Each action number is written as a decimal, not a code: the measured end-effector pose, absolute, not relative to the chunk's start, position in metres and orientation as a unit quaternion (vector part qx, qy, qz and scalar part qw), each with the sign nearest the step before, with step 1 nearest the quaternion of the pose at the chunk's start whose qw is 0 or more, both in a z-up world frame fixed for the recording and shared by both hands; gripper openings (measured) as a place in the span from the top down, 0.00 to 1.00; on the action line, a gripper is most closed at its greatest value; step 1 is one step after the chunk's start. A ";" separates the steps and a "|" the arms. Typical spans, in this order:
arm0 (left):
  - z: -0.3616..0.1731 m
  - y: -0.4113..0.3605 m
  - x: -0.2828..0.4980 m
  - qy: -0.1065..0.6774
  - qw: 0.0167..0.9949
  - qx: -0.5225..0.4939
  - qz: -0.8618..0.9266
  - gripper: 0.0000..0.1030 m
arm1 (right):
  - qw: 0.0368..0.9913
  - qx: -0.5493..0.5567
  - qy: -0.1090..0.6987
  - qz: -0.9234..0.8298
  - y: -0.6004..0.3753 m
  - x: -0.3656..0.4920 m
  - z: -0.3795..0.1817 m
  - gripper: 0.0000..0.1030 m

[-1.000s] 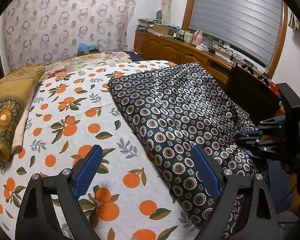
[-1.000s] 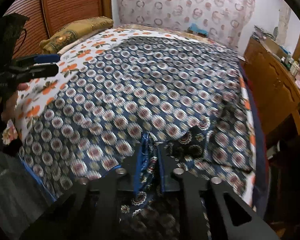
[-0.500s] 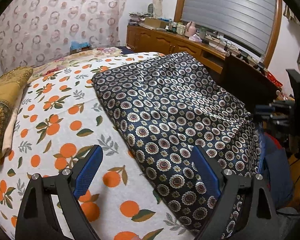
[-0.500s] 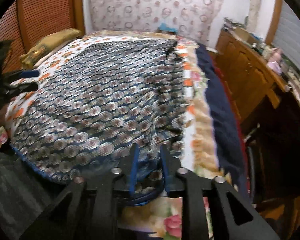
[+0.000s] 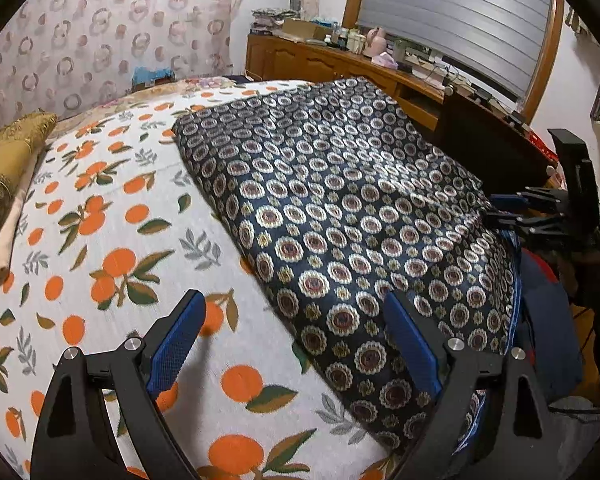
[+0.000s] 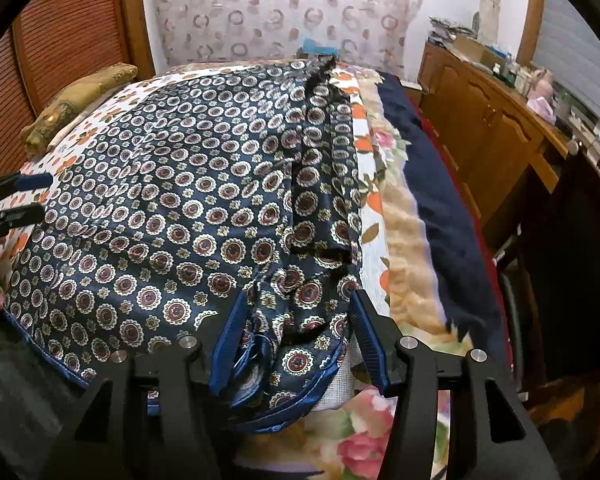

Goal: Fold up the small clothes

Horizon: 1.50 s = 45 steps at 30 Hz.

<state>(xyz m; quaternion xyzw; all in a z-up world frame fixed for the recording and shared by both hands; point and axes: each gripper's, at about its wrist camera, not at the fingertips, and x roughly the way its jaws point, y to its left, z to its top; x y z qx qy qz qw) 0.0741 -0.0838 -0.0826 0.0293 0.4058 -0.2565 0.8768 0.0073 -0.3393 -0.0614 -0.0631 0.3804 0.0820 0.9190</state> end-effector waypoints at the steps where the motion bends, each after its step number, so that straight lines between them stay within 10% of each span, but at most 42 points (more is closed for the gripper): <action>1: -0.083 -0.084 0.073 0.408 0.875 0.029 -0.259 0.12 | 0.919 -0.062 0.381 0.082 -0.341 0.009 -0.063 0.46; 20: -0.091 -0.090 0.059 0.424 0.857 0.022 -0.292 0.67 | 0.912 -0.066 0.391 0.106 -0.343 0.007 -0.066 0.46; 27: -0.091 -0.090 0.054 0.426 0.855 0.023 -0.294 0.72 | 0.908 -0.083 0.394 0.116 -0.341 0.006 -0.065 0.50; 45: -0.061 -0.088 0.048 0.376 0.867 0.013 -0.326 0.97 | 0.918 -0.035 0.356 0.170 -0.349 -0.002 -0.051 0.94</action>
